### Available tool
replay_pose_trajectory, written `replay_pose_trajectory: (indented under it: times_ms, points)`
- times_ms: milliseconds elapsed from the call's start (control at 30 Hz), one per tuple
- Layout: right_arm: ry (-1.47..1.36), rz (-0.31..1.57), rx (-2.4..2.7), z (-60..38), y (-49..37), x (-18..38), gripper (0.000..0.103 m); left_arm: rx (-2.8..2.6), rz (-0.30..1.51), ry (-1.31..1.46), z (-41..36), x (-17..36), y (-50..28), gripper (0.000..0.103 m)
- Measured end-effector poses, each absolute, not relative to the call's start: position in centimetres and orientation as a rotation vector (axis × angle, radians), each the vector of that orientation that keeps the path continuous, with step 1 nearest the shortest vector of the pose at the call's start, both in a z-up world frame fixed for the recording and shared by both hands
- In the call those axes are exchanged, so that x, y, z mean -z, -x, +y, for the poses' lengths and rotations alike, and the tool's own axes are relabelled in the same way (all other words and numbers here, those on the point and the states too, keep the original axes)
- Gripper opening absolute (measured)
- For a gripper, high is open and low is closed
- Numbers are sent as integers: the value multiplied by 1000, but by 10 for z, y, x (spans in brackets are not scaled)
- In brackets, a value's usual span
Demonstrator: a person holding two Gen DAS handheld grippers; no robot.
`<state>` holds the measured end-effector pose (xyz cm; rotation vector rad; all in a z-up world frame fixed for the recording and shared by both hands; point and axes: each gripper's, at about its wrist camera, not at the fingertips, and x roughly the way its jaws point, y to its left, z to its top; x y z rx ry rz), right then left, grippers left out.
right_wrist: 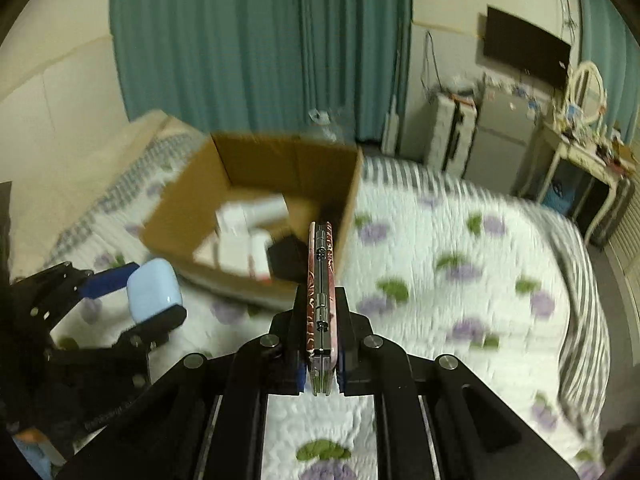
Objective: Organize rigid objects
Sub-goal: 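Carry the earbuds case into the box and open the left tool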
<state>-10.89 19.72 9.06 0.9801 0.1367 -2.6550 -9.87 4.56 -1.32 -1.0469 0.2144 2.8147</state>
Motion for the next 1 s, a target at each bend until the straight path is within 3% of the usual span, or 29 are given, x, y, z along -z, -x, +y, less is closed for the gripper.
replay_pose_trajectory:
  times_ms: [133,333,700,1000]
  points:
    - [-901,185,2668,188,129,-121,9,-2879,187,989,26,-15,122,58]
    - [-850,179,2663,177,175,-131,9,-2915,198,982,21,-17,170,58]
    - [-979,139,2613,179,243,-61,9,-2857,204,1161,30,46,236,58]
    - [-998,121,2592,176,250,-46,9,-2836,237,1196,36,61,239,61]
